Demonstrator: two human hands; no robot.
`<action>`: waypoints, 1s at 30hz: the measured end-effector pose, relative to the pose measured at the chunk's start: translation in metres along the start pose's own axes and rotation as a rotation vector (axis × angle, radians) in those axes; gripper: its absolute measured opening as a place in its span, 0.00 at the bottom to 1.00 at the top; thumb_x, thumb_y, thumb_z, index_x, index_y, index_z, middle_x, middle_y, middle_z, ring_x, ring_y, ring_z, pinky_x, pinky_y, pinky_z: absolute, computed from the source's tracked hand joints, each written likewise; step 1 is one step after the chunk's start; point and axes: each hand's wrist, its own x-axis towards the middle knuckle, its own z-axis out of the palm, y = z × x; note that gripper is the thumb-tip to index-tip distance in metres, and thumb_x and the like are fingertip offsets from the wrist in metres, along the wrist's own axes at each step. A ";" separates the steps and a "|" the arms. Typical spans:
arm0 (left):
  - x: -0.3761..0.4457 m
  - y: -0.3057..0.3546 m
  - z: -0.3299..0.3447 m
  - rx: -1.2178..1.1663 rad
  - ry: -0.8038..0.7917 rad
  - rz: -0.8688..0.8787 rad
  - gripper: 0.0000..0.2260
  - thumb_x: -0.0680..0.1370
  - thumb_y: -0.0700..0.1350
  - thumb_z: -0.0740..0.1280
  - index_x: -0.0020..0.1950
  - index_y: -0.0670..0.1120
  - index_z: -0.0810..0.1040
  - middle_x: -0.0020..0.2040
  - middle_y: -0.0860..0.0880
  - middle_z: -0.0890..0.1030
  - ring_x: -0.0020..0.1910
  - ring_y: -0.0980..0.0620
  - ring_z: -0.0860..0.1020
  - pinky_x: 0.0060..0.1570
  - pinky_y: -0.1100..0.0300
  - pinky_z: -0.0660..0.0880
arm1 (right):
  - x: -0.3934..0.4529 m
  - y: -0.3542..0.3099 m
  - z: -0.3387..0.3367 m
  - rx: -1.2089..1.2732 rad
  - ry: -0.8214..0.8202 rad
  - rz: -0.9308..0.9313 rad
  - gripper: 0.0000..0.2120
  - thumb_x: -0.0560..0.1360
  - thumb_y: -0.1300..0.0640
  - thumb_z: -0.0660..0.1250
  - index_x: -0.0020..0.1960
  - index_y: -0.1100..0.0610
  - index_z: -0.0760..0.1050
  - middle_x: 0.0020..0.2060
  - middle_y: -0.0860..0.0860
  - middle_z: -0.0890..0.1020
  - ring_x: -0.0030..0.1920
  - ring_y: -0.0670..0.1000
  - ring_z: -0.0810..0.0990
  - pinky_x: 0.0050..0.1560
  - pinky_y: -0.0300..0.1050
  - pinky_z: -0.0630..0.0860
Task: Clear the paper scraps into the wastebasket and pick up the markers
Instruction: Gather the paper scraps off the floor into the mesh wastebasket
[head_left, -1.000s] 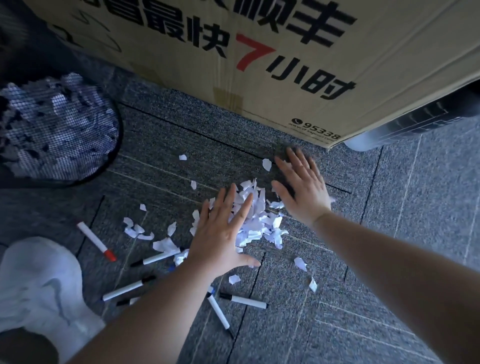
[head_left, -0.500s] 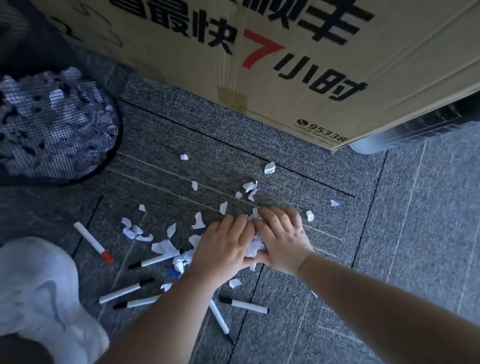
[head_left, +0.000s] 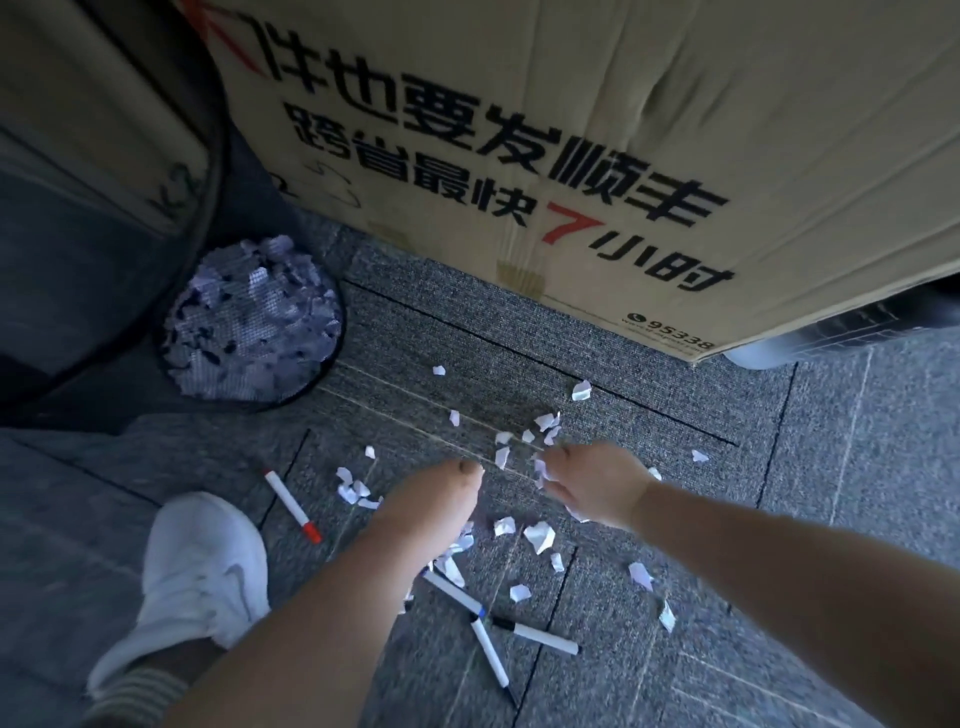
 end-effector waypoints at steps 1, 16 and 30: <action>-0.001 -0.003 -0.006 -0.047 0.037 -0.025 0.08 0.80 0.35 0.53 0.56 0.40 0.69 0.33 0.50 0.65 0.26 0.56 0.64 0.24 0.62 0.60 | 0.000 -0.002 -0.010 0.054 0.042 0.068 0.15 0.81 0.50 0.53 0.54 0.59 0.72 0.40 0.51 0.78 0.40 0.49 0.80 0.42 0.40 0.79; -0.055 -0.015 -0.185 -0.230 0.312 -0.140 0.11 0.82 0.45 0.52 0.49 0.40 0.70 0.44 0.42 0.77 0.42 0.44 0.77 0.35 0.56 0.65 | 0.002 -0.062 -0.202 0.410 0.372 0.253 0.17 0.80 0.55 0.56 0.32 0.55 0.61 0.26 0.50 0.67 0.25 0.48 0.64 0.24 0.41 0.58; -0.171 -0.097 -0.295 -0.142 0.625 -0.299 0.09 0.81 0.44 0.55 0.42 0.43 0.65 0.39 0.44 0.72 0.42 0.40 0.75 0.37 0.55 0.62 | 0.030 -0.188 -0.358 0.395 0.595 0.048 0.19 0.79 0.55 0.56 0.31 0.56 0.57 0.29 0.58 0.76 0.32 0.60 0.73 0.33 0.50 0.72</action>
